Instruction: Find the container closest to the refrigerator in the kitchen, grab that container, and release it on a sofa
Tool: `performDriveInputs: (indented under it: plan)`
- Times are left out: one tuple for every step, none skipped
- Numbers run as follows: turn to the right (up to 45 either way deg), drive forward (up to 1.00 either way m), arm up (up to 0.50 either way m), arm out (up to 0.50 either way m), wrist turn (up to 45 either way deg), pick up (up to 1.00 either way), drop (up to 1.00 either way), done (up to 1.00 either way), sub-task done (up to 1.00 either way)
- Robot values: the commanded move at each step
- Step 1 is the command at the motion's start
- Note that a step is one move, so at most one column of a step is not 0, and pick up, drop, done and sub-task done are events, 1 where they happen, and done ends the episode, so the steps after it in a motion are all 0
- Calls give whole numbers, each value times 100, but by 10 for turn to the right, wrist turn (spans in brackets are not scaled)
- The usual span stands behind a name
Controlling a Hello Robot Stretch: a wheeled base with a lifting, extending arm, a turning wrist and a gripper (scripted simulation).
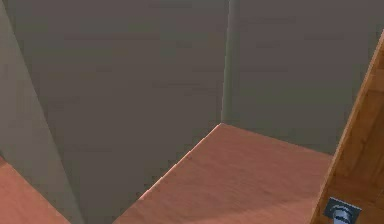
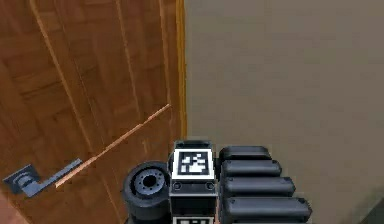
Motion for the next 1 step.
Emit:
performDriveInputs:
  plan:
    - [-90, 0, 0, 0, 0, 0, 0, 0, 0]
